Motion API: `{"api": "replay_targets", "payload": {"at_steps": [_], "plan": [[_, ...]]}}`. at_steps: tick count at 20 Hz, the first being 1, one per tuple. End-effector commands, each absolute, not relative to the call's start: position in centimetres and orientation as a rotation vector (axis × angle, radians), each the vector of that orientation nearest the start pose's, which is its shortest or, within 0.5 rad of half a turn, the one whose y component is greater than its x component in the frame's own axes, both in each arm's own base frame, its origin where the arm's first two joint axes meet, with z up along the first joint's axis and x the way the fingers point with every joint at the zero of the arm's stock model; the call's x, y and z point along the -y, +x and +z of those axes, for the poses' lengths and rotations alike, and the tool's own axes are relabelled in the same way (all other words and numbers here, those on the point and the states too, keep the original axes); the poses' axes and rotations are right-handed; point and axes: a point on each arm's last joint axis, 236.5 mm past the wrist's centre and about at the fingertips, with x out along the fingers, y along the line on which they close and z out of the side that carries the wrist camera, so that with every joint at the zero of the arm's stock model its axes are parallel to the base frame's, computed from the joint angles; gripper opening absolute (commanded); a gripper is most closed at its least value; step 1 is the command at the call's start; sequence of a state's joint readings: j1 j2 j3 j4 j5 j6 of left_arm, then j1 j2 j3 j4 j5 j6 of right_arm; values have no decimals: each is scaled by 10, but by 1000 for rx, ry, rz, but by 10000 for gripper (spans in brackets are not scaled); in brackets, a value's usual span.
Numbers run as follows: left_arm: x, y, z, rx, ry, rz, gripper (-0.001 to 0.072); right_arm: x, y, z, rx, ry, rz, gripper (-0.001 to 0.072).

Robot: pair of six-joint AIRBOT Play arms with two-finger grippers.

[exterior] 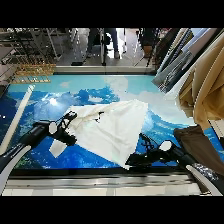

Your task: Fold the clothes and pants, and hang the long-sleeved shirts on hangers.

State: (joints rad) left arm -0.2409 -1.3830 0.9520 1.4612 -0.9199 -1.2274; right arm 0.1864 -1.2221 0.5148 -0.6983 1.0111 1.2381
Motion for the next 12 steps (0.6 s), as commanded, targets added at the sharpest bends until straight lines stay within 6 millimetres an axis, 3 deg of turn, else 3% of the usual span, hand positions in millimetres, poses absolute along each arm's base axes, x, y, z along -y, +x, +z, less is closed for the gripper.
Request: {"api": "replay_targets", "payload": {"at_steps": [1, 3, 5, 6, 9, 10, 11, 12], "plan": [[95, 359, -89, -1301, 384, -416, 339, -196, 208, -100, -1590, 564, 536, 461], [95, 371, -86, -1256, 356, -373, 334, -196, 208, -100, -1591, 566, 535, 461], [98, 381, -83, -1214, 333, -359, 124, -196, 208, -100, -1591, 566, 534, 455], [101, 383, -82, -1204, 321, -361, 117, -196, 209, -100, -1591, 567, 534, 423], [102, 383, -82, -1205, 320, -363, 117, -196, 209, -100, -1589, 569, 533, 420], [103, 382, -82, -1205, 316, -364, 85, -196, 209, -100, -1588, 569, 533, 412], [103, 382, -82, -1206, 313, -365, 11, -196, 209, -100, -1588, 570, 533, 356], [103, 382, -82, -1208, 313, -365, 9, -197, 209, -100, -1588, 573, 535, 349]]}}
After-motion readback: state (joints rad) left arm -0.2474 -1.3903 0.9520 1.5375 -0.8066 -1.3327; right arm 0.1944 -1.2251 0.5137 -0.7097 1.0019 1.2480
